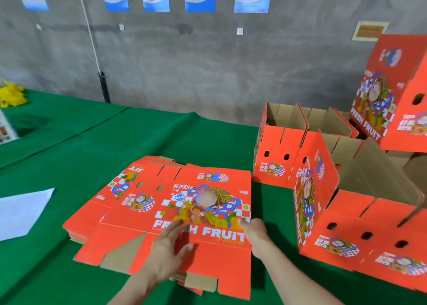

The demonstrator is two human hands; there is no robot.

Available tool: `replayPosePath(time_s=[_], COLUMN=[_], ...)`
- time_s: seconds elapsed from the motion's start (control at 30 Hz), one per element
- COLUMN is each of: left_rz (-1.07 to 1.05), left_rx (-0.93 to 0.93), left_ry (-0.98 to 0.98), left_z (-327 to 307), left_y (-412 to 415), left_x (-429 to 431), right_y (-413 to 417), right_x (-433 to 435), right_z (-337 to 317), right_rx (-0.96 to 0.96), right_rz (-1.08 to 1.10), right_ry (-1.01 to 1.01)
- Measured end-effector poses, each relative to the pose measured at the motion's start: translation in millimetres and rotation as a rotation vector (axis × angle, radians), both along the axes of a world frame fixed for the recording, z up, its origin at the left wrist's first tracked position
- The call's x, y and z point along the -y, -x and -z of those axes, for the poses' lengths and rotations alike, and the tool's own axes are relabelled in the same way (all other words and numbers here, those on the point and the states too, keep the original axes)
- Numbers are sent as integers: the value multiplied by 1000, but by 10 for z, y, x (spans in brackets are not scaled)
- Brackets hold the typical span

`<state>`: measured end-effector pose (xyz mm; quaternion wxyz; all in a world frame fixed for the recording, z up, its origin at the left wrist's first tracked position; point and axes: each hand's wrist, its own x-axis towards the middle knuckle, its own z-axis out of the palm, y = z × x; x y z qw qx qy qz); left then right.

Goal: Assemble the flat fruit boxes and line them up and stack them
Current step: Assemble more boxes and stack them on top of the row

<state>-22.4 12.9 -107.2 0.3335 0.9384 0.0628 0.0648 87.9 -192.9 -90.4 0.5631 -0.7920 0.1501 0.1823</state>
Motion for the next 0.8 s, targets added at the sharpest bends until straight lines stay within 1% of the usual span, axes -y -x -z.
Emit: replayPosePath(time_s=[0.03, 0.1, 0.2, 0.23, 0.27, 0.33, 0.37, 0.4, 0.43, 0.5, 0.53, 0.57, 0.63, 0.7, 0.77, 0.8], left_rz=[65, 222, 375, 383, 370, 342, 351, 346, 322, 257, 222, 210, 228, 284, 315, 321], left_rx=[17, 21, 56, 104, 192, 447, 534, 569, 523, 414, 384, 406, 451, 465, 444, 446], left_ry=[-40, -142, -312, -394, -503, -672, -682, -698, -721, -763, -799, -839, -856, -832, -818, -809], left_z=[-95, -317, -707, -849, -992, -1278, -1402, -1521, -1640, -1878, -1973, -2088, -2348, -2606, -2859, -2973], left_y=[52, 141, 223, 246, 267, 273, 282, 295, 300, 292, 272, 250, 240, 257, 289, 306], left_x=[-41, -111, -219, -231, -222, -193, -167, -133, -93, -14, 9, 34, 111, 204, 304, 364], right_y=[-40, -93, -116, -112, -100, -57, -20, 11, 48, 137, 193, 241, 337, 471, 646, 706], right_x=[5, 16, 77, 115, 153, 264, 313, 356, 400, 470, 508, 553, 664, 785, 902, 968], right_z=[-97, -326, -690, -801, -908, -1067, -1136, -1181, -1228, -1355, -1434, -1517, -1660, -1750, -1833, -1856], right_rx=[11, 27, 8, 7, 11, 30, 31, 37, 25, 13, 26, 35, 7, -20, 56, 148], right_rz=[19, 46, 89, 104, 107, 69, 46, 28, 31, 110, 149, 176, 216, 236, 232, 245], right_ry=[-66, -136, -145, -126, -84, 11, 23, -4, -97, -352, -422, -446, -474, -429, -279, -223])
